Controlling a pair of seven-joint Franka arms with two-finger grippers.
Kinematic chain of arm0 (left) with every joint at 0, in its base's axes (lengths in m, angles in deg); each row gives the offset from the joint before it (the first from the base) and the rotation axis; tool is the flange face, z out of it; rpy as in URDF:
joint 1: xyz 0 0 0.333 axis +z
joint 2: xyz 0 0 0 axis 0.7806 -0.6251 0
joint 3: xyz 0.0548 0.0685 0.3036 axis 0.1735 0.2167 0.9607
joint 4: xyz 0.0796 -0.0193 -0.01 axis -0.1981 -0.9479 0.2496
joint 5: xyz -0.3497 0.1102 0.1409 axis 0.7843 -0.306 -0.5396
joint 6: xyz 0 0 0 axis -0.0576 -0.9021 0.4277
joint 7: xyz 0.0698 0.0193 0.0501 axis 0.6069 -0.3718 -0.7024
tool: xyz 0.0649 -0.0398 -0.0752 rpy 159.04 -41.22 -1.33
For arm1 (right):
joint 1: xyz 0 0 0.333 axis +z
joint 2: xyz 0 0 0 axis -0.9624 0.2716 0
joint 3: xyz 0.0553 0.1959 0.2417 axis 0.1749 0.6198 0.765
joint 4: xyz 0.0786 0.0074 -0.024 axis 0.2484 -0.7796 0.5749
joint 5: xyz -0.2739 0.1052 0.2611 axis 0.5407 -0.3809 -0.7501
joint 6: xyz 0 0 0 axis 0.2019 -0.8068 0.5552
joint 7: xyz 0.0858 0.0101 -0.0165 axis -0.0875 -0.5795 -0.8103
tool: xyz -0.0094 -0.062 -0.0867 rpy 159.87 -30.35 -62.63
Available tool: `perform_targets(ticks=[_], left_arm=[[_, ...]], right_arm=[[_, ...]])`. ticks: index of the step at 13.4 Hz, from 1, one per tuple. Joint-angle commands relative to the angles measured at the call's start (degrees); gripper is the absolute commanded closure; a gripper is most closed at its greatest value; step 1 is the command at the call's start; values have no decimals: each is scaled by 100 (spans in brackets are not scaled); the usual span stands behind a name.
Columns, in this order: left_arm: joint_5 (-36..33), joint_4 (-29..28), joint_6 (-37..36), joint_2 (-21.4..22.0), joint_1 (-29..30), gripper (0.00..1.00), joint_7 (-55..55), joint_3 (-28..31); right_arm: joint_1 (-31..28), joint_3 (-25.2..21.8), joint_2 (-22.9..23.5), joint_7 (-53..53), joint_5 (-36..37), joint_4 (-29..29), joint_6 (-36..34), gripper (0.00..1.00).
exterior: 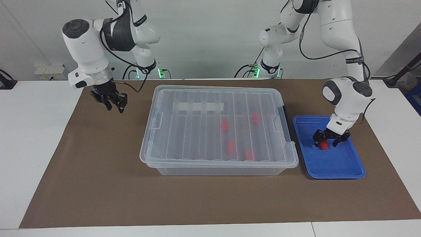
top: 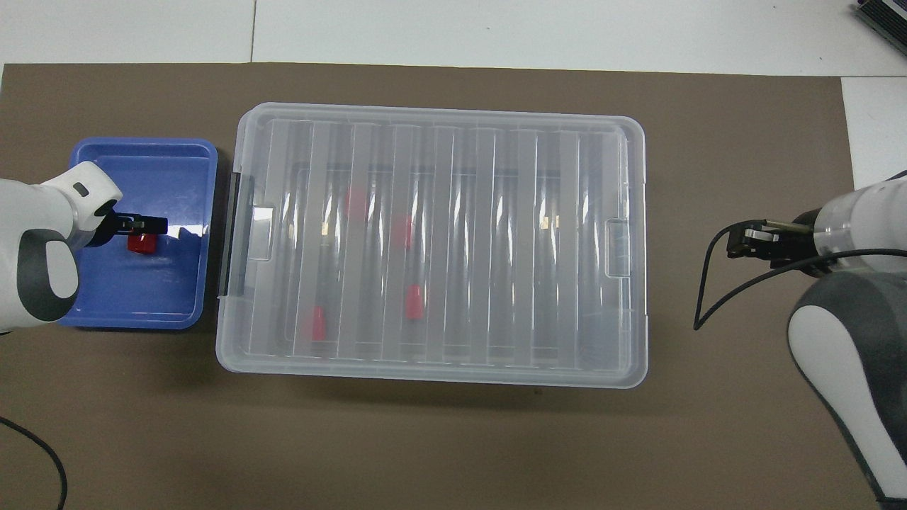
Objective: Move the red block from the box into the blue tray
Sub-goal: 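Lower the red block into the blue tray and open the left gripper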
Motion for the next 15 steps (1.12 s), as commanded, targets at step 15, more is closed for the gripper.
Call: perform_targets(ticks=[15], left_arm=[[-5, 1378, -4362, 1879, -1554, 0, -2054, -77]], right_arm=[[-379, 41, 415, -829, -118, 1944, -2081, 0]])
